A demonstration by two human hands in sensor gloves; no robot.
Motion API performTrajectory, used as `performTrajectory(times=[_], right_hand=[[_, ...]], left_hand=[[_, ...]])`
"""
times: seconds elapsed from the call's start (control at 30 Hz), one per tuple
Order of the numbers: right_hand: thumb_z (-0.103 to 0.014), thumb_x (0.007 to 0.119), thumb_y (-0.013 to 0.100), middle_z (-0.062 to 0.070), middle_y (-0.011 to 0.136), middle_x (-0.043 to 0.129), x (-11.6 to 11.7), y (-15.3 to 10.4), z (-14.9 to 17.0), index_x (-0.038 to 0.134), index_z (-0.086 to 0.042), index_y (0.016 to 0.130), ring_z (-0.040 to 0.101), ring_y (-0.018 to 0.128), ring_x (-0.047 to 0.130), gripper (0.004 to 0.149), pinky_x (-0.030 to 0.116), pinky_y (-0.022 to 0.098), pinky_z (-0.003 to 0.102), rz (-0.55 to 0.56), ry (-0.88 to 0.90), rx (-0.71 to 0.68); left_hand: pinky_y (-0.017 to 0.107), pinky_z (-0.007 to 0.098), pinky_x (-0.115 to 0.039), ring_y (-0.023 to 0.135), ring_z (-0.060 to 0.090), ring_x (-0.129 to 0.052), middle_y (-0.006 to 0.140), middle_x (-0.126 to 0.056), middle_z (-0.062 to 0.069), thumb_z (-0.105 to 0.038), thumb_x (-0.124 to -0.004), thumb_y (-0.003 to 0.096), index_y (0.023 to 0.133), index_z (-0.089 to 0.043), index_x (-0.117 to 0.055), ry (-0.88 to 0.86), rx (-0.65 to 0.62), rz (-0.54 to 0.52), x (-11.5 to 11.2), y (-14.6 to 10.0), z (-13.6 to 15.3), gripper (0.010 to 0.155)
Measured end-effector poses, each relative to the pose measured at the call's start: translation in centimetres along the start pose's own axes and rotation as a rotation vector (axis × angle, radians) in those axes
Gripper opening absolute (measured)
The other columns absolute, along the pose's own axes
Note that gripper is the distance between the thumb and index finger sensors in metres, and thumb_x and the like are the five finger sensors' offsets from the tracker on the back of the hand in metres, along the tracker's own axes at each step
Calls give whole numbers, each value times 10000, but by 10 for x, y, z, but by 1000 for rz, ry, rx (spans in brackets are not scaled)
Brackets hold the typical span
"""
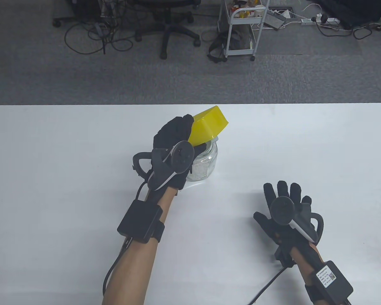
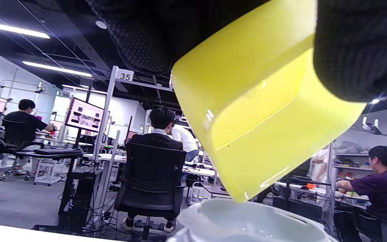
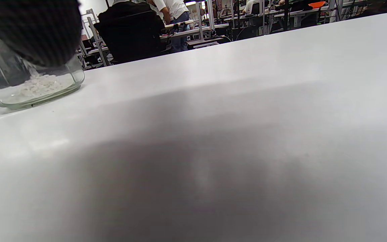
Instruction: Transfer rice through funnel into glass jar
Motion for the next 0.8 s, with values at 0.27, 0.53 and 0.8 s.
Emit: performTrajectory(times=[0.27, 0.53, 0.8], right_hand=[[-700, 722, 367, 81, 1181, 187, 1, 1, 3, 199, -423, 1018, 448, 1058, 115, 880, 223, 690, 730, 2, 18, 1], [-696, 725, 368, 80, 1181, 190, -1, 0, 6, 205, -417, 1020, 448, 1060, 120, 879, 221, 691, 730, 2, 38, 9], [-698, 723, 369, 83, 1181, 197, 2, 0, 4, 213, -404, 1026, 451, 1061, 131, 883, 229, 690, 730, -8, 15, 7]], left_hand=[[802, 430, -777, 1096, 152, -820, 1154, -634, -110, -694, -975, 373, 1096, -440, -466, -4, -17, -16, 1, -2, 7, 919], [758, 388, -834, 1019, 146, -908, 1109, -703, -68, -771, -904, 383, 1107, -379, -494, -405, 248, -140, 23, -14, 79, 920], [597, 368, -975, 778, 153, -1100, 927, -888, 53, -854, -831, 411, 1071, -208, -656, -549, 658, -37, -14, -72, 202, 939]])
Point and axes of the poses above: the tracker on the back of each hand, its own z axis roughly to the little-finger side, its own y axis roughly from the wrist to the fingertips, x = y × z, the point moved 3 cm from there along y, roughly from the wrist to the fingertips
